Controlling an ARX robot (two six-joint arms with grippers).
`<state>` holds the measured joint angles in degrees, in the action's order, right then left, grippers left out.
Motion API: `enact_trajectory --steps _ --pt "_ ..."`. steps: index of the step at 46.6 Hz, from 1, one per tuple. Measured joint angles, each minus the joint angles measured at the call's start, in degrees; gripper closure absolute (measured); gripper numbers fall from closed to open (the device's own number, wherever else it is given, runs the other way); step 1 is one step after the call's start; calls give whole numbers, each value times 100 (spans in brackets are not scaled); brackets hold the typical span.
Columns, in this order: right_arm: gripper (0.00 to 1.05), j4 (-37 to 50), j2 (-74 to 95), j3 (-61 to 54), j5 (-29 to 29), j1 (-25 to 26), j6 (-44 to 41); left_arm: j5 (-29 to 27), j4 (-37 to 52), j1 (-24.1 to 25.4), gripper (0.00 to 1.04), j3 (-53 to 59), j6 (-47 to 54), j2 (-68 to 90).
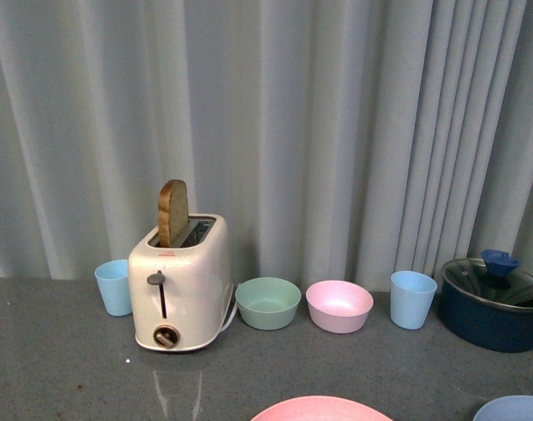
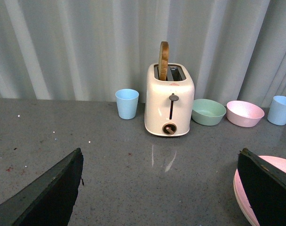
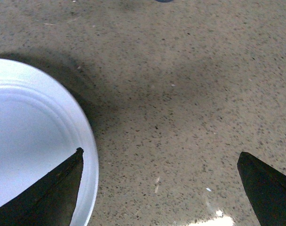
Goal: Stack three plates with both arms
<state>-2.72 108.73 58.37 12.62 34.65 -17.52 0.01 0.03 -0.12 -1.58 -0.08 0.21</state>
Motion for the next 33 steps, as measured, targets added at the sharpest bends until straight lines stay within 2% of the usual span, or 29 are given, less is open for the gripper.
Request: enact_trajectory --steps 13,33 --pt "7 409 393 -170 549 -411 -184 0 0 0 7 0 0 0" --pt "7 717 1064 -229 546 -400 -52 0 0 0 7 0 0 0"
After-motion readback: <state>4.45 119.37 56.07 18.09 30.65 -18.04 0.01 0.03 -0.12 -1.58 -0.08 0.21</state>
